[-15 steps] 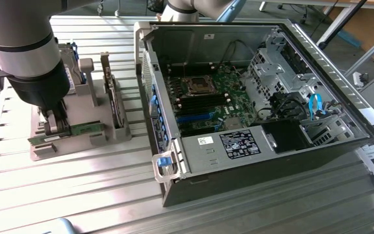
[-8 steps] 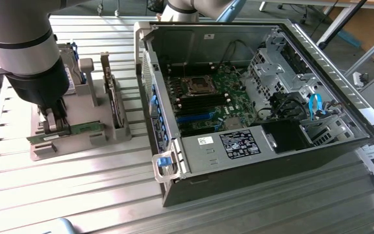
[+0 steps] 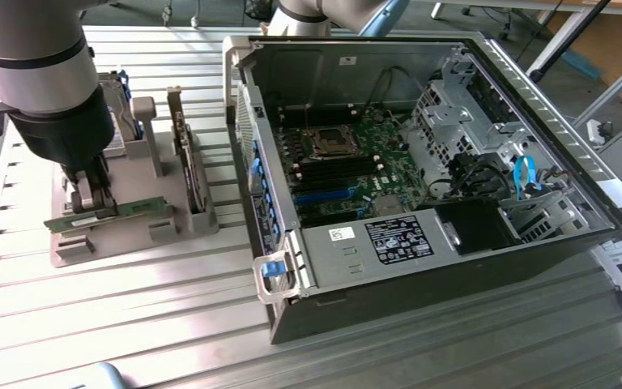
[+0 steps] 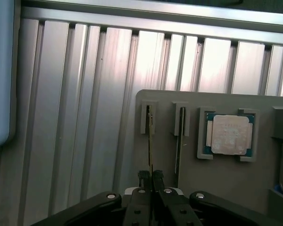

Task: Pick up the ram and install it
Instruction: 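Pick up the ram and move it above insertion slot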

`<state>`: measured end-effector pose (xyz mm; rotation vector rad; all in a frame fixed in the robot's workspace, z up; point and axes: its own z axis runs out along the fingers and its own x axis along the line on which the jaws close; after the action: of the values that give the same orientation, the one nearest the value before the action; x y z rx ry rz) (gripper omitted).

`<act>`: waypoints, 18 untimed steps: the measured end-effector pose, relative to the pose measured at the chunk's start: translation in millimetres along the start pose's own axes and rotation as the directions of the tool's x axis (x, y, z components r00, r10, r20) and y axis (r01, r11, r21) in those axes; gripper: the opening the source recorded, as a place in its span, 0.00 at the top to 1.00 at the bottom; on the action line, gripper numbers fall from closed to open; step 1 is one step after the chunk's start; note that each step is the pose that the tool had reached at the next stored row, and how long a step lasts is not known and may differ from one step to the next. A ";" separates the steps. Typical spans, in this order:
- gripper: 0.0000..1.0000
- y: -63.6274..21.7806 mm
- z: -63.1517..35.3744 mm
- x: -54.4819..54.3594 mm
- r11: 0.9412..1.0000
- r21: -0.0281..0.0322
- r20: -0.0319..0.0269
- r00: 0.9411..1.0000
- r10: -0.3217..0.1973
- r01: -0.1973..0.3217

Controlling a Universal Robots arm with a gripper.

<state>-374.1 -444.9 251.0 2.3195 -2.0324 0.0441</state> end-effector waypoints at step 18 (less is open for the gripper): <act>0.87 0.4 -19.7 0.6 1.000 0.000 0.000 1.000 0.000 0.000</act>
<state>-374.2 -444.3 270.7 2.3192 -2.0324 0.0445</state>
